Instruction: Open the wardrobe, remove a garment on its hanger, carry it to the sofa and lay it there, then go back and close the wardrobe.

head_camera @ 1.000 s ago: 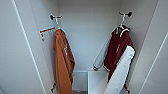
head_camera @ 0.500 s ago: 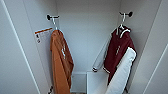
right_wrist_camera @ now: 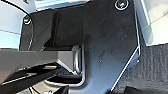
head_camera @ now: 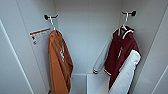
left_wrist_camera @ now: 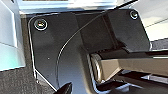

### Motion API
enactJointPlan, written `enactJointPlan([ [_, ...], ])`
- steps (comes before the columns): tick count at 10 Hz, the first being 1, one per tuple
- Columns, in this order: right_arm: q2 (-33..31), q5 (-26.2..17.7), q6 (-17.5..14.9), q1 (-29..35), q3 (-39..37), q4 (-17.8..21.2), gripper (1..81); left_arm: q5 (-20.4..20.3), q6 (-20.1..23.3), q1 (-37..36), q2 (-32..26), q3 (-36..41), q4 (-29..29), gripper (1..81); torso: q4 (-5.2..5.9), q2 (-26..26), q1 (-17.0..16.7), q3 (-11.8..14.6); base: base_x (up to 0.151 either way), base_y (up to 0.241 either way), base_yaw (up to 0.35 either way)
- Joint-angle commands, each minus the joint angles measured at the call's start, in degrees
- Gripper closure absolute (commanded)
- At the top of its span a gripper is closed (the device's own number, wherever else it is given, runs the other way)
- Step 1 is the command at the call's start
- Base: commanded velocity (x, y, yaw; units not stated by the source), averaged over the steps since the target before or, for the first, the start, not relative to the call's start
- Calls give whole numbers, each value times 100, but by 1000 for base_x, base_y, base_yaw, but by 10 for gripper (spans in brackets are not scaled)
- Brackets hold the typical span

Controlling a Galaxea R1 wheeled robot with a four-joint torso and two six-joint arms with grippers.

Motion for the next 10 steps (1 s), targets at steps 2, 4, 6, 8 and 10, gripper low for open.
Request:
enactJointPlan([
  [2, 5, -308, -25, 209, -7, -11, 10, 302, 38, -245, 5, 2, 28, 10, 0, 0, 1, 0, 74, 0, 0],
  [4, -4, -308, -25, 200, 11, -29, 10, 302, 38, -245, 14, 1, 28, 10, 0, 0, 1, 0, 66, 0, 0],
  [6, 14, -334, -8, 226, 11, 16, 10, 302, 38, -245, 23, 1, 10, 10, 0, 5, 6, 0, 0, 0, 0],
  [8, 14, -344, -8, 209, -7, 24, 10, 319, 38, -245, 32, 10, 10, 10, 0, 2, 3, 0, 0, 0, 0],
  [10, 23, -326, -8, 182, 28, 33, 10, 372, 28, -245, 145, 1, 45, 10, 0, 2, 1, 0, 0, 0, 0],
])
